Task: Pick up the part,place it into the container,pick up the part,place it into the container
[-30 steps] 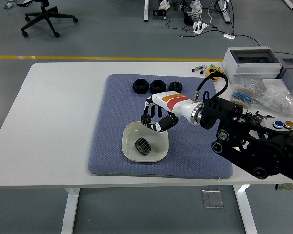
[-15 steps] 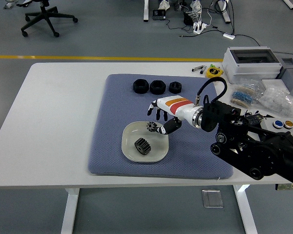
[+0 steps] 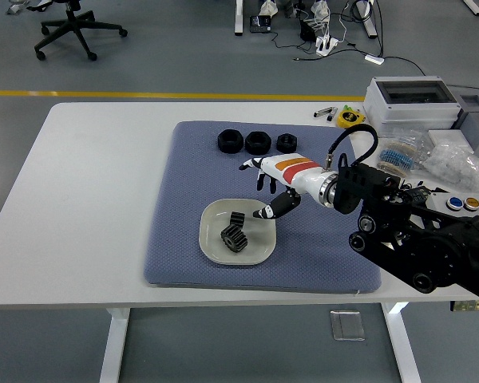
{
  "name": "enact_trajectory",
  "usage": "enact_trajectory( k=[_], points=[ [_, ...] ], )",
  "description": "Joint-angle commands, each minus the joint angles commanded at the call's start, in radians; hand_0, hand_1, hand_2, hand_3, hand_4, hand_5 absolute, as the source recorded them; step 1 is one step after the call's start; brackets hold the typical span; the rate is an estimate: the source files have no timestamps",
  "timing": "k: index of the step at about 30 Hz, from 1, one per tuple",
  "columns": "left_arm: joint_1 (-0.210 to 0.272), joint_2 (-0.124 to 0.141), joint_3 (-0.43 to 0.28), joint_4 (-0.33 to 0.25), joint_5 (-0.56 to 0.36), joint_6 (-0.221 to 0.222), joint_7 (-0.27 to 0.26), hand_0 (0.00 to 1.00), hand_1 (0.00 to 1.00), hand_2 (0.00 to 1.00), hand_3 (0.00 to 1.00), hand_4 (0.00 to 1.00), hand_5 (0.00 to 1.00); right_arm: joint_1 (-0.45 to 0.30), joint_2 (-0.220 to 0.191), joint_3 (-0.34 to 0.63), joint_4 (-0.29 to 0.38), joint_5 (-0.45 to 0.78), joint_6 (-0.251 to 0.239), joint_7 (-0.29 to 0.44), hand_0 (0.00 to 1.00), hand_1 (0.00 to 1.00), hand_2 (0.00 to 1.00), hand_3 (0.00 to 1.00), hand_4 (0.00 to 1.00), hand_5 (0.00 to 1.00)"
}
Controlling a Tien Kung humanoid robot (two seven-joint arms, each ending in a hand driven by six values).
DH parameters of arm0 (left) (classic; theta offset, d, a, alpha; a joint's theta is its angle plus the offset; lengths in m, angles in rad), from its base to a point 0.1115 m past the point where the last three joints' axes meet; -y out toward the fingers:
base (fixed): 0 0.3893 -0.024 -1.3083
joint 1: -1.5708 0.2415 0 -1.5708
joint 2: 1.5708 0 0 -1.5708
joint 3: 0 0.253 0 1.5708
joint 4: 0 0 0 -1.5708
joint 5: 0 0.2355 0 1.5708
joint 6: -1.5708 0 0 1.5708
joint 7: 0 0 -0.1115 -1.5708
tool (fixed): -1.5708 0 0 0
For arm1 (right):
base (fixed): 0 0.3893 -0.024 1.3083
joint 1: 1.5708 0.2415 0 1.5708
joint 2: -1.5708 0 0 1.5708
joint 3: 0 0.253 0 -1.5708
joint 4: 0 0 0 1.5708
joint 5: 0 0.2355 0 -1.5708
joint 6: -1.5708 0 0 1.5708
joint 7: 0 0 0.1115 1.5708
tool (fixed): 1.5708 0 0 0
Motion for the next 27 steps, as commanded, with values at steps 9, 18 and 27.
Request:
enact_trajectory(
  k=[9,18,27],
  points=[
    [0.001,0.0,-0.002,0.0,0.001,0.0,0.0,0.841,0.793,0.822,0.586,0.505,0.764,-0.043,-0.047,0.082,0.018,0.148,-0.153,0.031,0.365,0.556,0.695,0.873,0.954,0.289],
    [0.004,-0.002,-0.012,0.0,0.013,-0.001,0.004,0.841,0.793,0.821,0.586,0.505,0.764,-0.142,-0.118,0.149,0.09,0.531,-0.331,0.222,0.633,0.709,0.804,0.887,0.998,0.544],
    [0.009,-0.005,-0.022,0.0,0.021,-0.001,0.007,0.841,0.793,0.821,0.586,0.504,0.763,-0.252,-0.182,0.258,0.198,0.908,-0.268,0.391,0.942,0.883,0.913,0.947,0.998,0.894]
  ],
)
